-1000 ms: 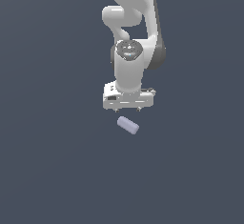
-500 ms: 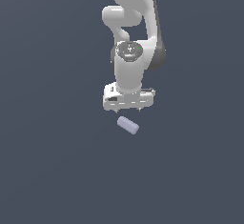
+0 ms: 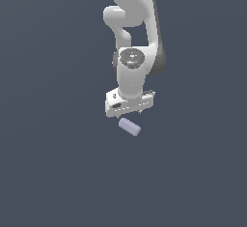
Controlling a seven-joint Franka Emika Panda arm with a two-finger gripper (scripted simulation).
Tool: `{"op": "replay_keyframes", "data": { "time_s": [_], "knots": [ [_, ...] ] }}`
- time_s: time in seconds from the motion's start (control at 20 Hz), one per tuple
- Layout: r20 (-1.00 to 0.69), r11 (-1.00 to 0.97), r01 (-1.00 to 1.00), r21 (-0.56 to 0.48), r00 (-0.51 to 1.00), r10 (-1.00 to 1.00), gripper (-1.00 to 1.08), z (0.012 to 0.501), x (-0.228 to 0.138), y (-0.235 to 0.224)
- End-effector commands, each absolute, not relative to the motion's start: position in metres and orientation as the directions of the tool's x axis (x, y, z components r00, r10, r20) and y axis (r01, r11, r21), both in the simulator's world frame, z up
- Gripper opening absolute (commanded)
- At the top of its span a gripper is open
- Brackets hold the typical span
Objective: Pick up the object and move it to a goal position.
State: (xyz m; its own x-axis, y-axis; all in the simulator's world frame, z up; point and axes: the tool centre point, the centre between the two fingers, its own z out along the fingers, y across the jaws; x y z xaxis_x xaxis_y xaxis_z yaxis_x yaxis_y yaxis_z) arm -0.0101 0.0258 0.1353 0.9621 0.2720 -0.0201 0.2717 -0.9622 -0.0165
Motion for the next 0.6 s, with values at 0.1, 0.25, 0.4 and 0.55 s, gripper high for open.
{"op": "replay_keyframes", "data": {
  "time_s": [0.1,0.25,0.4,0.55],
  "knots": [
    [-0.017,-0.920,0.392,-0.012,0.920,0.392,1.00,0.122,-0.010,0.026],
    [-0.015,-0.881,0.473,-0.009,0.881,0.473,1.00,0.113,-0.011,0.026],
    [-0.013,-0.834,0.551,-0.007,0.834,0.551,1.00,0.104,-0.011,0.027],
    [-0.010,-0.781,0.624,-0.005,0.781,0.624,1.00,0.095,-0.012,0.028]
  ]
}}
